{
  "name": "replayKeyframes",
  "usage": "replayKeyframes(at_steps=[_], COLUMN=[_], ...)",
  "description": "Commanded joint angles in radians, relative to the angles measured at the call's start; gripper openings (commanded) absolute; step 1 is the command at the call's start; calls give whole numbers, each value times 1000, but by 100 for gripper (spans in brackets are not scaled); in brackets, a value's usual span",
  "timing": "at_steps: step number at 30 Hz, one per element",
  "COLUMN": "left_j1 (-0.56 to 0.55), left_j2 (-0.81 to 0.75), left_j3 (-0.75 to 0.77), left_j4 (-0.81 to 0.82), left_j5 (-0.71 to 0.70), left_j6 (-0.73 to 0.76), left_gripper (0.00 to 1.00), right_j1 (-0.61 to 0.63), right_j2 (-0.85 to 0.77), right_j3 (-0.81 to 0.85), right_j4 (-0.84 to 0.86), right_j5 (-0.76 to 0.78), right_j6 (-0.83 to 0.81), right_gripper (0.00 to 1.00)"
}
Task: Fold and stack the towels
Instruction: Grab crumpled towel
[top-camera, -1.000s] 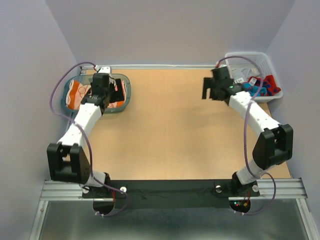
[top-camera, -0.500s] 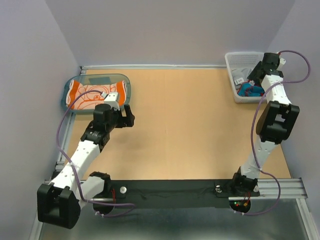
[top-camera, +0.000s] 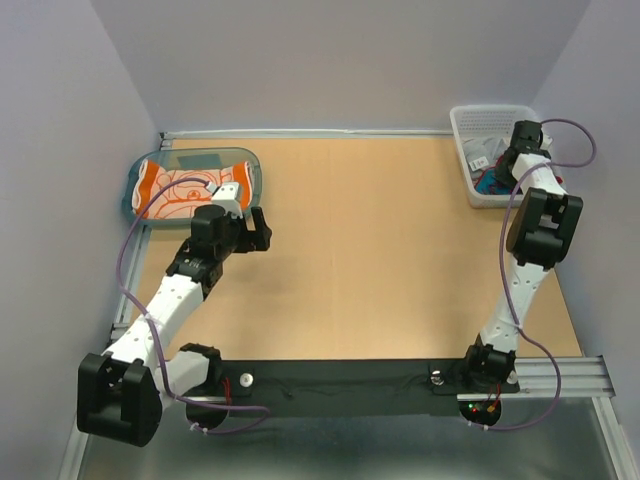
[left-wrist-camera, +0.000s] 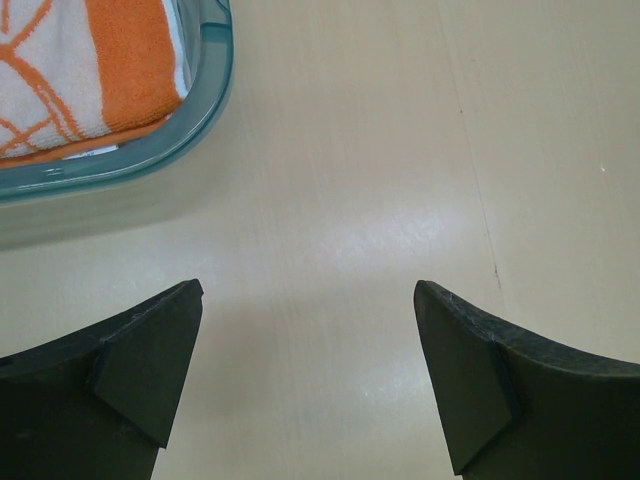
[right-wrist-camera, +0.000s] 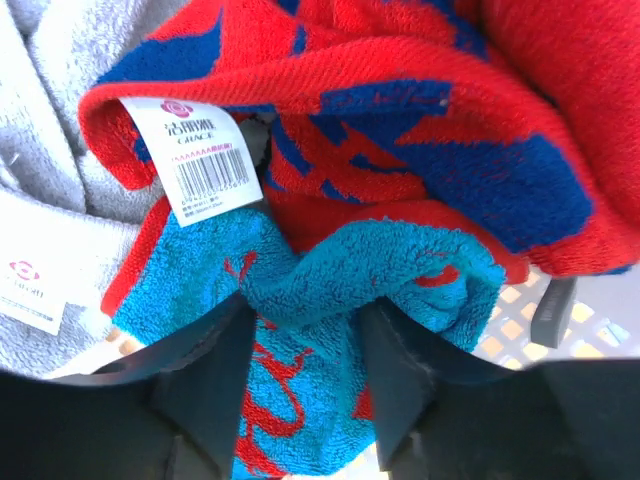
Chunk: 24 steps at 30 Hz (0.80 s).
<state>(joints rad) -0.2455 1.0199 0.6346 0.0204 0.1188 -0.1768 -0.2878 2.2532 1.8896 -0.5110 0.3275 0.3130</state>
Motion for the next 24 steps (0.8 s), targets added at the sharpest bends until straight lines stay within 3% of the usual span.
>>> replayKeyframes(at_steps=[1,2,4,11,18,24], left_j1=[-5,-5,-5,-5,-5,-5], left_j2=[6,6,11,11,2,-1], left_j3=[20,22,23,22,22,20], left_j4=[50,50,50,50,49,50], left_j5=[-10,-10,-11,-2,-2,-5], left_j6=[10,10,11,10,7,5], left_gripper=[99,99,99,99,99,99], right_j1=[-5,-5,-5,-4,22,145], right_j2=[-10,-18,-53,-208,-357,-417], right_j3=[57,57,52,45,65,176], right_j4=[60,62,66,80,121,131], right_j5=[-5,-5,-5,-24,-151,-280], right_j6=[-49,-54,-72,-138,-196,-291], right_gripper=[27,10,0,0,0,0])
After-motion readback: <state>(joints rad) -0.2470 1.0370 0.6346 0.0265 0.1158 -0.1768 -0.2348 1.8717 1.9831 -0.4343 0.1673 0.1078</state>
